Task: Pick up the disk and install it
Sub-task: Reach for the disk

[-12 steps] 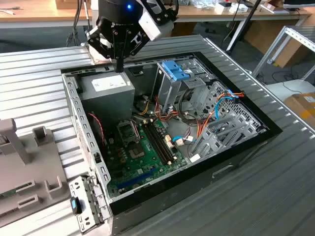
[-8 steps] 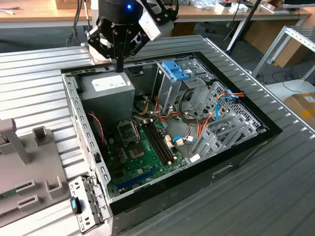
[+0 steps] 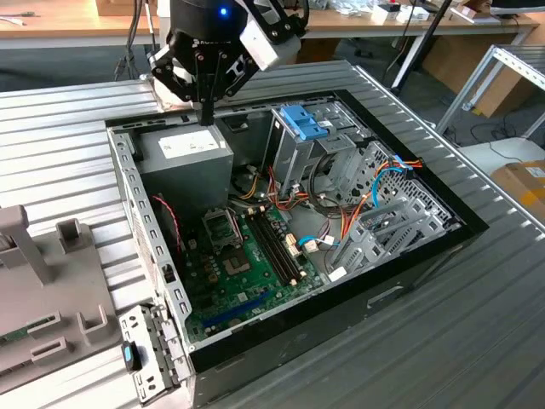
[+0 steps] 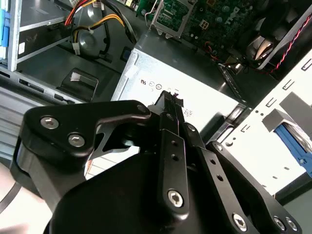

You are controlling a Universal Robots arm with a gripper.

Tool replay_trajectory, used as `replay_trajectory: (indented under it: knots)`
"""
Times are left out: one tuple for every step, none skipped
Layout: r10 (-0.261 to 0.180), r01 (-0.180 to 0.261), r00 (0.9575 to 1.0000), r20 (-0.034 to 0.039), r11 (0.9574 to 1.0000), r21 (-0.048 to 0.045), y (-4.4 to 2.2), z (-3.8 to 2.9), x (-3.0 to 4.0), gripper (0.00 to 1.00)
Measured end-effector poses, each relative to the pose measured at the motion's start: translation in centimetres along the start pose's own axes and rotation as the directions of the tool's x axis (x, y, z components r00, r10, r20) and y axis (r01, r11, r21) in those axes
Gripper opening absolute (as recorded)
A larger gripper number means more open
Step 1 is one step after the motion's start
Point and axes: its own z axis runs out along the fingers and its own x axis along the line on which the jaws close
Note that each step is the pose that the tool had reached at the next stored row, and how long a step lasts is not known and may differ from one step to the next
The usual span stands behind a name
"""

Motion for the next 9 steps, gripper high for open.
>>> replay_trajectory:
  knots:
    - [0.0,0.0,1.0,0.0,1.0,0.0,0.0,0.0,0.0,0.11]
    - [0.0,0.0,1.0,0.0,1.0,0.0001,0.0,-0.01,0.09,0.11]
    - [0.0,0.0,1.0,0.0,1.0,0.0001,-0.03,-0.01,0.32,0.11]
    - [0.0,0.0,1.0,0.0,1.0,0.0,-0.05,-0.02,0.72,0.11]
    - [0.0,0.0,1.0,0.0,1.0,0.0,-0.08,-0.03,1.03,0.11]
    - [0.0,0.0,1.0,0.0,1.0,0.0,-0.09,-0.04,1.21,0.11]
    - [0.0,0.0,1.0,0.0,1.0,0.0,-0.1,-0.04,1.3,0.11]
    - [0.0,0.0,1.0,0.0,1.0,0.0001,-0.12,-0.04,1.52,0.11]
    - [0.0,0.0,1.0,0.0,1.0,0.0,-0.13,-0.05,1.76,0.11]
